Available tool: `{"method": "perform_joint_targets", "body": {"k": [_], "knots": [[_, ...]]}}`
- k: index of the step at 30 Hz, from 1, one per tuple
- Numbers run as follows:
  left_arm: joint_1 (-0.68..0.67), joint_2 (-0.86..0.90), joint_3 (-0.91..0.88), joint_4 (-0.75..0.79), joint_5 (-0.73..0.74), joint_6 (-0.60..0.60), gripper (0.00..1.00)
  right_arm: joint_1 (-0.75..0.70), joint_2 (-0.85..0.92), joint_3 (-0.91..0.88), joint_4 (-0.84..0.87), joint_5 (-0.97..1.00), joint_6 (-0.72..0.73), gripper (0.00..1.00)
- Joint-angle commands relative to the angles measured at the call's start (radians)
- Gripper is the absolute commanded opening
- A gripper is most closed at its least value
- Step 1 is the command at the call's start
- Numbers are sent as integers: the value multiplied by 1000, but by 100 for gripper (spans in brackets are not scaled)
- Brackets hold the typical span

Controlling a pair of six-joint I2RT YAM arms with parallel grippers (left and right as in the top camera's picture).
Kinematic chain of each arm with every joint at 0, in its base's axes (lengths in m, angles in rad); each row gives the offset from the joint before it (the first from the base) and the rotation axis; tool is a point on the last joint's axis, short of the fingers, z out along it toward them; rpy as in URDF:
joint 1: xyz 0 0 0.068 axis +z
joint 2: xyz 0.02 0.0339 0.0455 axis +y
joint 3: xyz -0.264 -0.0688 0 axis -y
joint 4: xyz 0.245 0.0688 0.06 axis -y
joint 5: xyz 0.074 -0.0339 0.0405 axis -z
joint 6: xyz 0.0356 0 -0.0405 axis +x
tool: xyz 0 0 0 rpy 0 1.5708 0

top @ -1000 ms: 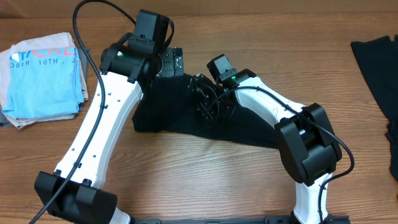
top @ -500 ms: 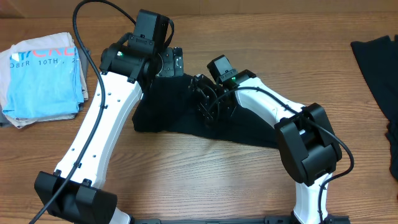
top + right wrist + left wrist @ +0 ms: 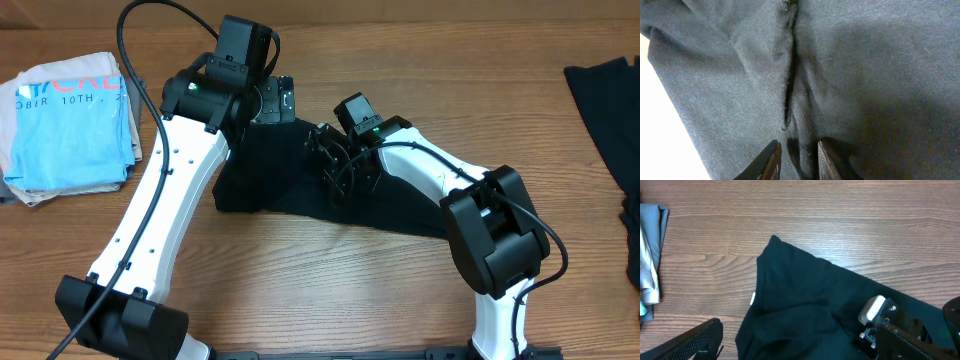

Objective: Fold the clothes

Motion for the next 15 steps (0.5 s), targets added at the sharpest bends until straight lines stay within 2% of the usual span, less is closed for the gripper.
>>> {"method": "perform_joint_targets", "body": {"k": [1,7,11,15], "knots": [[4,7,-3,2,-17,1,100,6,0,-8,3,5,-2,28],[4,7,-3,2,-17,1,100,6,0,-14,6,11,-2,18],[4,6,-3,2,-17,1,100,6,0,-14,6,12,-2,4],[4,7,-3,2,-17,1,100,6,-1,-12,3,12,-1,4]]}}
